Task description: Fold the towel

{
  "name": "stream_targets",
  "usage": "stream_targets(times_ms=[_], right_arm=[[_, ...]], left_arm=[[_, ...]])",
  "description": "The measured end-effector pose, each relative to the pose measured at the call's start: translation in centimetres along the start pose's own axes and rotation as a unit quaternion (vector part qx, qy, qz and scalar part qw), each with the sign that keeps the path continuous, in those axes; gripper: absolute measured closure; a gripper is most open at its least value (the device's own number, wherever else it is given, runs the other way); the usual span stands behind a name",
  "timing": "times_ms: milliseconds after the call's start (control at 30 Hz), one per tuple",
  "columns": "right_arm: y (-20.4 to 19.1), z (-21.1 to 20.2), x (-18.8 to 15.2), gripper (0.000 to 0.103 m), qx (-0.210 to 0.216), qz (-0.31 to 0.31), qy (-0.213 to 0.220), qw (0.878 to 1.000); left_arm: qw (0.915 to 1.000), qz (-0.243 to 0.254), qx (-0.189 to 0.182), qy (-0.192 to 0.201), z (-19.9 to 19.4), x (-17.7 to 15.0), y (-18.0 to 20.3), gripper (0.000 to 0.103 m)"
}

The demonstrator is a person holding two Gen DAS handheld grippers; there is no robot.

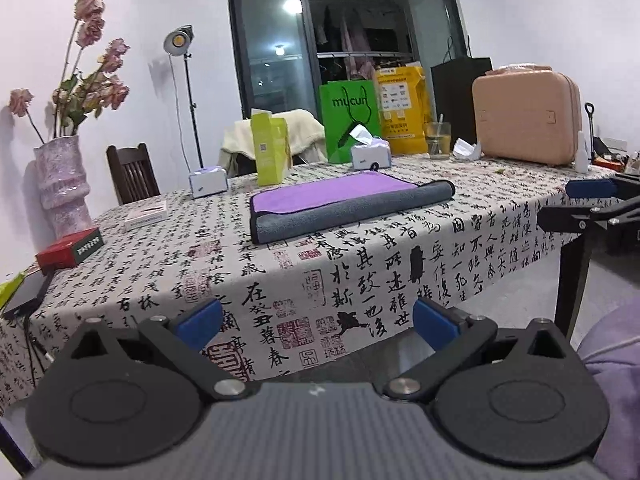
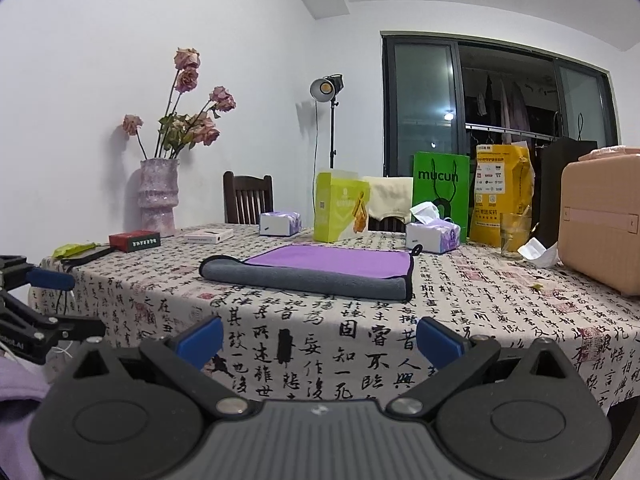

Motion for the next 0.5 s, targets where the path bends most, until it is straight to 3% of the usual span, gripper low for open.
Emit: stream_targets(times_ms=[500], right_arm=[[2.7, 4.4, -0.6, 0.0, -0.016, 0.015, -0.032, 0.999]], left_arm=[[0.9995, -0.02, 0.007, -0.023, 4.0, 0.9, -2.4, 0.0]])
Point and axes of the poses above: each gripper's, at about its wrist camera, not at the fingertips, and z roughly the way its jaws point, y to its right, x to its top, the point moved 4 cm from there along z, roughly the way its jaws point, and after that the axes turned 1 degree about -x, right-handed, at the moved point
